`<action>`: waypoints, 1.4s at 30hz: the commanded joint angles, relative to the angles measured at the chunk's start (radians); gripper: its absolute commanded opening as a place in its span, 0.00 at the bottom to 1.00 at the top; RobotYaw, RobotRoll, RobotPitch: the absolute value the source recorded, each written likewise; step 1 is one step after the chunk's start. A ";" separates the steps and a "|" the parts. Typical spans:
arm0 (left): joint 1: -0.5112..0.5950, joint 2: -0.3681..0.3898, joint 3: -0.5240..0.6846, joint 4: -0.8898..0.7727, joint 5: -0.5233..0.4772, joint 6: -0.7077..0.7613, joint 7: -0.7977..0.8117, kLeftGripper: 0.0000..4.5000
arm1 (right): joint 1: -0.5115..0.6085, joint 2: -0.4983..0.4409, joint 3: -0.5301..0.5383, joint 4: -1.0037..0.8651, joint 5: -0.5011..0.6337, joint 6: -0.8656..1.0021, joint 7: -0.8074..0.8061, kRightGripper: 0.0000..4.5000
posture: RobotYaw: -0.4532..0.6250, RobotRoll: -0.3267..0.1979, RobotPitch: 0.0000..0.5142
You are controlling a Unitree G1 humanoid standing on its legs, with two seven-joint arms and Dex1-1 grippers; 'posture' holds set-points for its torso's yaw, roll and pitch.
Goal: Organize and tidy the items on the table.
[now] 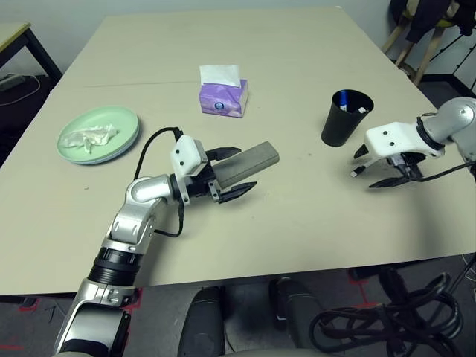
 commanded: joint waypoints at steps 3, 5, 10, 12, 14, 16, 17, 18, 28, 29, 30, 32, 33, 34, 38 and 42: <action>0.047 0.000 -0.007 -0.062 0.002 0.021 0.023 1.00 | -0.080 0.012 0.048 0.103 -0.101 -0.135 -0.009 0.99 | 0.53 0.62 0.36; 0.058 -0.001 -0.006 -0.073 0.002 0.024 0.030 1.00 | -0.098 0.017 0.054 0.121 -0.127 -0.163 -0.029 0.99 | 0.54 0.62 0.37; 0.075 -0.008 -0.010 -0.087 0.003 0.026 0.048 1.00 | -0.125 0.033 0.088 0.158 -0.202 -0.253 -0.083 0.99 | 0.55 0.62 0.40; 0.080 -0.007 -0.009 -0.095 0.002 0.030 0.051 1.00 | -0.128 0.035 0.095 0.169 -0.220 -0.273 -0.095 0.99 | 0.55 0.62 0.40; 0.085 -0.004 -0.005 -0.099 0.002 0.031 0.055 1.00 | -0.131 0.043 0.098 0.177 -0.235 -0.286 -0.115 0.99 | 0.56 0.62 0.40; 0.091 -0.001 -0.002 -0.105 0.002 0.033 0.059 1.00 | -0.129 0.054 0.108 0.184 -0.259 -0.299 -0.154 0.99 | 0.56 0.62 0.40; 0.094 0.001 -0.001 -0.108 0.001 0.034 0.060 1.00 | -0.128 0.057 0.114 0.188 -0.270 -0.303 -0.167 0.99 | 0.57 0.62 0.40; 0.096 0.003 0.000 -0.111 0.000 0.036 0.061 1.00 | -0.127 0.059 0.120 0.192 -0.281 -0.306 -0.181 0.99 | 0.57 0.62 0.40; 0.098 0.015 0.008 -0.125 -0.003 0.049 0.064 1.00 | -0.137 0.075 0.138 0.220 -0.322 -0.316 -0.207 0.99 | 0.57 0.62 0.40; 0.098 0.015 0.009 -0.126 -0.003 0.050 0.065 1.00 | -0.138 0.074 0.139 0.222 -0.323 -0.315 -0.199 0.99 | 0.57 0.62 0.40; 0.098 0.016 0.009 -0.127 -0.003 0.051 0.065 1.00 | -0.139 0.073 0.140 0.224 -0.323 -0.309 -0.187 0.96 | 0.57 0.62 0.40; 0.099 0.016 0.008 -0.127 -0.003 0.051 0.065 1.00 | -0.138 0.072 0.136 0.227 -0.316 -0.303 -0.154 0.88 | 0.57 0.62 0.40; 0.098 0.016 0.008 -0.127 -0.003 0.051 0.066 1.00 | -0.136 0.072 0.132 0.228 -0.309 -0.300 -0.136 0.81 | 0.57 0.62 0.40; 0.097 0.016 0.008 -0.127 -0.003 0.052 0.066 1.00 | -0.135 0.071 0.129 0.228 -0.304 -0.297 -0.117 0.75 | 0.57 0.62 0.40; 0.088 0.016 0.006 -0.121 -0.002 0.052 0.065 1.00 | -0.134 0.066 0.116 0.226 -0.283 -0.277 -0.054 0.40 | 0.57 0.62 0.39; 0.078 0.015 0.005 -0.111 0.000 0.049 0.062 1.00 | -0.134 0.062 0.100 0.219 -0.259 -0.271 -0.013 0.09 | 0.56 0.62 0.37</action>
